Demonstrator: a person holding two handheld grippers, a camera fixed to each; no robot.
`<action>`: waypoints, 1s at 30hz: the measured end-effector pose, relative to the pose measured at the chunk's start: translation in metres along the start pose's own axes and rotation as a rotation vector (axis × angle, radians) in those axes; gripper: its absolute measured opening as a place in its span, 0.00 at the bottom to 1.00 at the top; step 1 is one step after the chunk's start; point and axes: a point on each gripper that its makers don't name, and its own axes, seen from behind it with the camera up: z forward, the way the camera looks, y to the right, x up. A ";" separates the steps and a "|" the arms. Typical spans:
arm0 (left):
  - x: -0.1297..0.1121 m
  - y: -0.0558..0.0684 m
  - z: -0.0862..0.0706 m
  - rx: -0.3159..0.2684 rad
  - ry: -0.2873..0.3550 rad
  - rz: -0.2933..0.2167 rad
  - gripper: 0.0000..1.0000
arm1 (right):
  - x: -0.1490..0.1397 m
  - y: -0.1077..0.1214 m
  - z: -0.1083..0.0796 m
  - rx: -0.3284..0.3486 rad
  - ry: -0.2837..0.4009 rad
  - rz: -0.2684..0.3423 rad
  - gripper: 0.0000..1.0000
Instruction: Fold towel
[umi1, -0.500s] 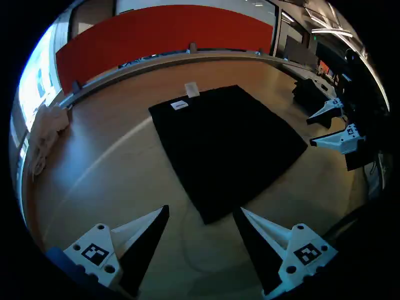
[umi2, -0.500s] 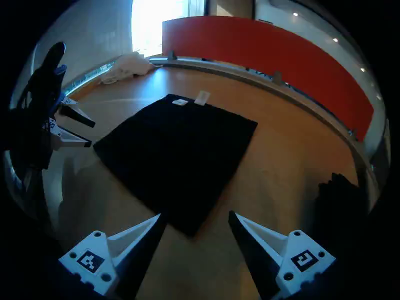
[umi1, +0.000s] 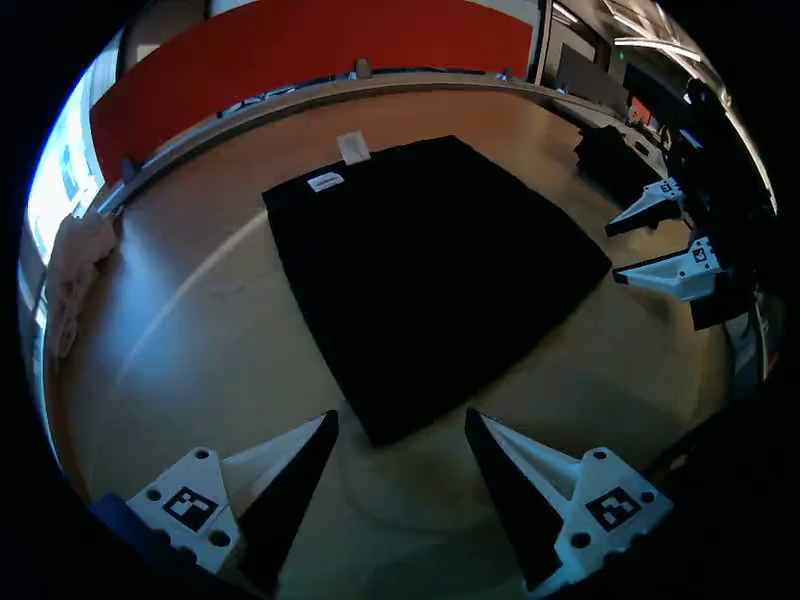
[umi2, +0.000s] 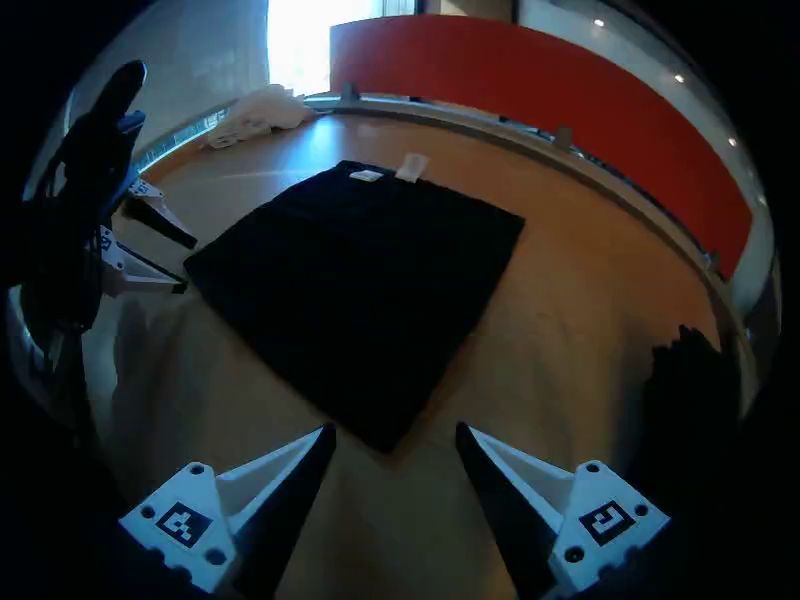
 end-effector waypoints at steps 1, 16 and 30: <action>-0.001 0.001 0.001 -0.002 -0.002 0.000 0.92 | 0.000 0.000 0.001 0.000 -0.001 0.002 0.91; -0.003 -0.005 0.002 0.029 -0.019 -0.010 0.71 | -0.002 -0.002 0.007 0.014 -0.009 0.022 0.67; -0.005 -0.009 0.002 0.049 -0.026 -0.021 0.45 | -0.002 -0.008 0.009 0.027 -0.013 0.021 0.29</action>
